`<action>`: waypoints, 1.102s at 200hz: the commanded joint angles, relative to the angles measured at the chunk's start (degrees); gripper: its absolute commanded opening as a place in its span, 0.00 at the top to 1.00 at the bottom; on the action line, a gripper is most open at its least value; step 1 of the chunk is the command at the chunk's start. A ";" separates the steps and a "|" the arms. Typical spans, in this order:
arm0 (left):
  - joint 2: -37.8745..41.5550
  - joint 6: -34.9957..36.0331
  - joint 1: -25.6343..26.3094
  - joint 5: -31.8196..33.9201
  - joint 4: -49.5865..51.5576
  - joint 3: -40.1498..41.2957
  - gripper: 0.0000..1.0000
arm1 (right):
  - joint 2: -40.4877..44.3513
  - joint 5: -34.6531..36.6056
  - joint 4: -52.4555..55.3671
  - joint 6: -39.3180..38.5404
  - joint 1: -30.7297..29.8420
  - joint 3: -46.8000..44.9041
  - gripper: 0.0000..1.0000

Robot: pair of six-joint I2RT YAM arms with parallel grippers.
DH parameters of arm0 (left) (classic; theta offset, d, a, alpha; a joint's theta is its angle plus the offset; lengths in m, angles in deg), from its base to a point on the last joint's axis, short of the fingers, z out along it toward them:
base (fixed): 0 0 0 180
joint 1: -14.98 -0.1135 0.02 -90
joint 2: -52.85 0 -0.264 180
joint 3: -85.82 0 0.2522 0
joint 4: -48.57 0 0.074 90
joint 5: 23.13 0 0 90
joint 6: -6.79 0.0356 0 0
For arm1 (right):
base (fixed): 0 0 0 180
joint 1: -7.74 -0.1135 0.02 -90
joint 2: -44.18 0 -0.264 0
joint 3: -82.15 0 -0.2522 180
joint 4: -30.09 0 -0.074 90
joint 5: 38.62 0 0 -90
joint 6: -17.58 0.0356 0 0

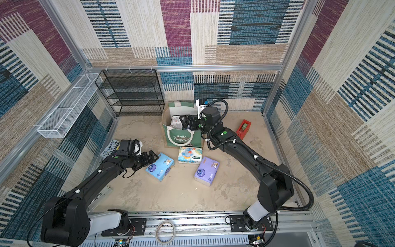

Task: Put tissues into the canvas bag
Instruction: Move the pack of facial tissues to the center of the board.

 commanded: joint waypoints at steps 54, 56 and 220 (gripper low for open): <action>-6.49 2.37 1.67 -3.80 -4.08 0.22 0.10 | 16.98 6.29 -9.30 -5.55 0.66 -21.55 0.01; -6.58 2.30 1.80 -3.90 -4.16 0.17 0.11 | 17.37 6.32 -9.40 -5.45 0.71 -22.05 0.01; -0.39 -14.19 11.96 -6.48 -16.32 9.26 0.13 | 13.15 -0.39 -14.59 8.83 -6.77 -37.69 0.24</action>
